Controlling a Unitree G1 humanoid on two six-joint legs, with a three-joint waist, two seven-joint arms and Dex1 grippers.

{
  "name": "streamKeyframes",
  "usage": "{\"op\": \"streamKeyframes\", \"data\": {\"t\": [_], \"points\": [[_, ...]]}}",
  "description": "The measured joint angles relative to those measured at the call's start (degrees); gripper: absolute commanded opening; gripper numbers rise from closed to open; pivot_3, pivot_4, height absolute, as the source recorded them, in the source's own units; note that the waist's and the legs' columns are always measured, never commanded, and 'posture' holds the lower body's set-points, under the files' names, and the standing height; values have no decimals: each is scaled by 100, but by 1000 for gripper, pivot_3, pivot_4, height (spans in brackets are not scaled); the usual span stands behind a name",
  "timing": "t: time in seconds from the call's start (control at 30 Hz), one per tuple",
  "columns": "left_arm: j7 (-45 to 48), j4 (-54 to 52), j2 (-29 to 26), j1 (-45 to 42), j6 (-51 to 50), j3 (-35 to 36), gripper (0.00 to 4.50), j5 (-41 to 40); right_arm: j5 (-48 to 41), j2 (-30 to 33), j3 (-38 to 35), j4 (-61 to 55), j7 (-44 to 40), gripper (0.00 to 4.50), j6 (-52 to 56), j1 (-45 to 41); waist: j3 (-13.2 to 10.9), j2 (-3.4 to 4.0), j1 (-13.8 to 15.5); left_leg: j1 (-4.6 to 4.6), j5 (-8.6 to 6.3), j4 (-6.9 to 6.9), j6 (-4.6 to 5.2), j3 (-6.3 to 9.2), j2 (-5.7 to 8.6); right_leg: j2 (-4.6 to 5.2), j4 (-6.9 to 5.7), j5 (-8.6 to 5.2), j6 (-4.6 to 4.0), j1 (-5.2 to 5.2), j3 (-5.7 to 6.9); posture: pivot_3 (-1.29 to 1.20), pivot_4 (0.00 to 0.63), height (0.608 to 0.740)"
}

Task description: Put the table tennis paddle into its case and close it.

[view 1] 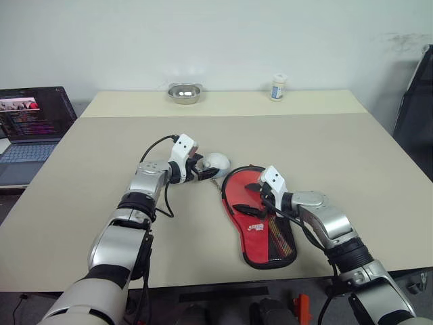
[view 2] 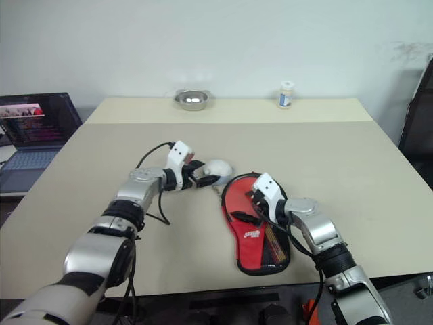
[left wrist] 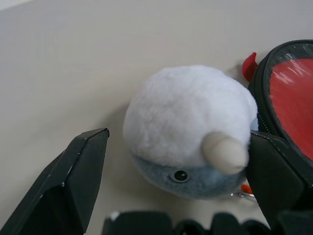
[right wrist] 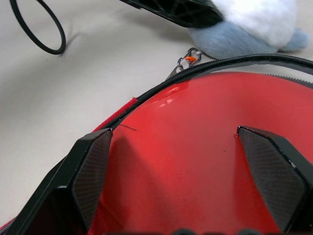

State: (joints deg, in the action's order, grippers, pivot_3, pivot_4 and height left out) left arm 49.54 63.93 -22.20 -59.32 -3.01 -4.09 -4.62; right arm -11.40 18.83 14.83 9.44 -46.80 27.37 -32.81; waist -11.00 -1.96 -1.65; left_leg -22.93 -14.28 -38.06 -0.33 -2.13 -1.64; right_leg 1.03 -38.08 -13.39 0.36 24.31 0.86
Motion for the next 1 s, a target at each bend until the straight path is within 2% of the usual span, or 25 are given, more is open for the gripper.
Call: {"op": "streamKeyframes", "data": {"t": [0.27,0.3,0.33,0.63,0.7,0.83,1.0], "points": [[129,346,37,-62,23,6,4456,95,74,84,-14,-149,125,4500,127,33,0,0,-2,0,0,-1,0,2,-1,0,-1,-1,3,0,2,0,150,740],[127,350,37,-63,24,18,4113,91,105,83,-16,-149,172,4500,127,33,0,0,-2,0,0,-1,0,2,-1,0,-1,-2,3,0,1,0,150,740],[126,350,40,-62,25,52,3957,87,116,83,-18,-149,198,4500,127,33,0,0,-2,0,0,-1,0,2,-1,0,-2,-2,3,0,1,0,150,740],[68,333,111,-64,68,243,901,74,352,116,9,-35,379,4500,240,-104,2,-3,0,2,0,-2,0,4,0,0,-3,-1,2,-3,2,0,150,740],[16,328,135,-70,67,238,543,88,369,182,64,-68,305,4500,302,-116,4,-5,1,4,0,-3,0,6,0,0,-2,-1,3,-8,4,0,150,740],[-299,350,263,-146,149,128,529,343,404,408,217,-262,96,4500,404,-70,19,-16,12,12,0,-3,0,11,1,0,0,-10,18,-19,9,0,150,740],[-1274,727,459,-476,361,-133,528,895,551,449,433,-408,55,4500,451,-6,70,-40,14,23,0,-4,0,12,0,1,-2,-11,21,-27,10,0,150,740]]}}
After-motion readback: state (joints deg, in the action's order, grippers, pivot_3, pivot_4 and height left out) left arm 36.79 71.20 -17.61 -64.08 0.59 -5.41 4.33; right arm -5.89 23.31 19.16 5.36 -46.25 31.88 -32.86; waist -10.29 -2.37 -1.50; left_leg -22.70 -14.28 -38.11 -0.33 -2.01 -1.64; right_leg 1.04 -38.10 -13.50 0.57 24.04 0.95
